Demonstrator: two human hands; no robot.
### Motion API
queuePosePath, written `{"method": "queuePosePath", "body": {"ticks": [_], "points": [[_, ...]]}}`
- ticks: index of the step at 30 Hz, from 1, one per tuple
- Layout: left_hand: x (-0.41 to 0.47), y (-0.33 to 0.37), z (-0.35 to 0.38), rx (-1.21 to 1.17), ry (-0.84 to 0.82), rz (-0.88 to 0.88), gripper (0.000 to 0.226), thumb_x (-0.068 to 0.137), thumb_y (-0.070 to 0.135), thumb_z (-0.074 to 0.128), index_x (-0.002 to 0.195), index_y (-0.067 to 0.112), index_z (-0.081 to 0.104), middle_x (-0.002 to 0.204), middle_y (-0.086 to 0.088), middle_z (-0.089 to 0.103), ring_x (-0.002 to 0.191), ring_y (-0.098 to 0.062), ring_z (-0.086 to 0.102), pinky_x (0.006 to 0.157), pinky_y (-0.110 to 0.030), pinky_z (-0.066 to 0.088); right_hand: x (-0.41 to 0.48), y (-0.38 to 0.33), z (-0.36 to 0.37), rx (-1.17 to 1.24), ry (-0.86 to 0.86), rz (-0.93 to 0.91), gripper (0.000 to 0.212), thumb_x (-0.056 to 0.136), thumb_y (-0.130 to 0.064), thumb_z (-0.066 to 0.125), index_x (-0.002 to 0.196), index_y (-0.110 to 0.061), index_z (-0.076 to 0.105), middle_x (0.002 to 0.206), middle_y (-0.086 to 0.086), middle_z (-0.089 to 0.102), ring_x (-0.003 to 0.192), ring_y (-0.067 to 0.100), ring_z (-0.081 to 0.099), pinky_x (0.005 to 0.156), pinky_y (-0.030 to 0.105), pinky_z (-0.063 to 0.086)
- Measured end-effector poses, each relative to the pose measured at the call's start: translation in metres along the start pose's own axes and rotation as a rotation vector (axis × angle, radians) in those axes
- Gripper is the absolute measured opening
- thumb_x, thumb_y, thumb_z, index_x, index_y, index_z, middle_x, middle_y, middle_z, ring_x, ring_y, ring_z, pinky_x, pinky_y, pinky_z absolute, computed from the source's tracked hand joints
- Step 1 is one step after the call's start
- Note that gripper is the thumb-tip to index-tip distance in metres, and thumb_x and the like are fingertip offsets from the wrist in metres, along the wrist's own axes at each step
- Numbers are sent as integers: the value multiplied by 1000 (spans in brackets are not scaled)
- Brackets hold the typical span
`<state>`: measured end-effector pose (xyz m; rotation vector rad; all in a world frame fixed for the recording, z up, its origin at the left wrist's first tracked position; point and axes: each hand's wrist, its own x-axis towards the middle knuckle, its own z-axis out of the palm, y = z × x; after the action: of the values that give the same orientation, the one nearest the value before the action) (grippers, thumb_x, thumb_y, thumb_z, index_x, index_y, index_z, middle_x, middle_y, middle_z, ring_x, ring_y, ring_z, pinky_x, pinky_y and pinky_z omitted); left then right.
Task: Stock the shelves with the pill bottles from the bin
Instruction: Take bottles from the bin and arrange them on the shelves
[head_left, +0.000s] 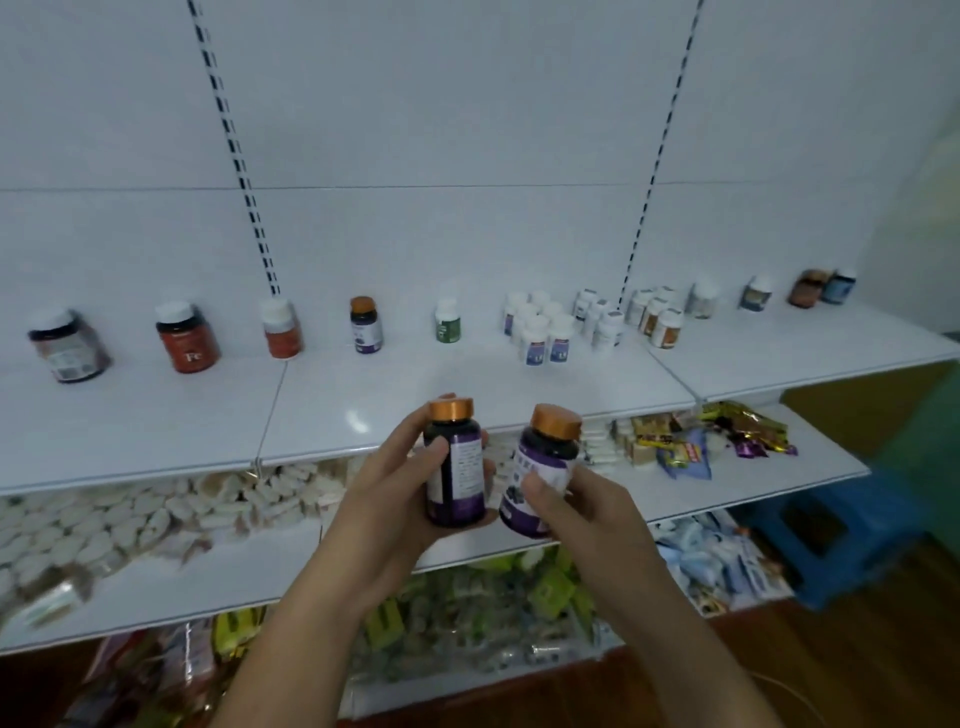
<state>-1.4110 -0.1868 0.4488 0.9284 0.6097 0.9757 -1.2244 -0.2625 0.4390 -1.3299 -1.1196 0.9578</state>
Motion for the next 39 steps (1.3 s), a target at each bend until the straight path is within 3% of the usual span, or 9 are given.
{"method": "queuePosePath", "body": {"ticks": [5,12,15,18,22,28,31,34,39], "points": [[25,-2,17,78,-12,6,43,106,12,46,147,22,57,139,-17,66,124,-42,66,98,-64,55,14,5,-16,-7,20,-26,28,92,-44,71,119,-37,67,107,-17,76,98,5,73,82,28,62],[50,3,3,147,49,81,40,108,7,46,140,21,64,137,-18,66,123,-40,65,106,-66,49,60,12,-7,23,54,-31,38,93,-37,75,127,-35,59,113,-5,74,96,11,75,81,37,64],[62,8,-22,334,116,185,37,107,8,53,137,26,66,130,-9,72,123,-34,67,106,-64,51,90,16,13,-41,8,-58,38,92,-38,75,126,-32,59,108,-4,74,92,7,74,78,30,63],[89,18,-60,622,214,293,40,106,14,60,140,35,62,133,11,71,126,-11,65,110,-43,51,126,22,41,-137,-64,-97,38,92,-38,77,126,-35,61,103,-9,75,92,5,72,73,19,57],[150,37,-116,723,301,300,44,100,13,68,139,30,61,129,17,70,116,4,64,91,-9,49,184,34,84,-230,-128,-100,37,93,-35,77,126,-37,60,102,-13,74,91,2,69,73,14,52],[246,47,-182,757,335,224,47,97,14,73,139,24,56,132,8,65,114,-9,67,91,-26,55,266,59,129,-324,-173,-49,40,95,-27,74,128,-40,54,119,-17,65,108,3,63,93,24,51],[276,44,-201,776,359,199,48,95,12,75,138,20,57,131,5,66,110,-10,68,90,-28,57,294,70,142,-357,-179,-36,39,95,-24,74,125,-38,55,118,-16,66,104,0,63,85,14,48],[294,36,-213,753,355,154,51,89,14,79,134,23,58,128,2,70,113,-19,71,98,-46,59,309,80,153,-355,-196,-32,39,95,-22,73,128,-33,57,117,-16,66,101,-3,63,76,5,47],[305,28,-214,600,336,165,55,91,6,77,139,19,55,129,-4,70,113,-22,71,90,-41,62,327,91,159,-320,-223,-34,47,96,-20,71,139,-31,55,125,-15,66,107,-5,63,82,7,49]]}}
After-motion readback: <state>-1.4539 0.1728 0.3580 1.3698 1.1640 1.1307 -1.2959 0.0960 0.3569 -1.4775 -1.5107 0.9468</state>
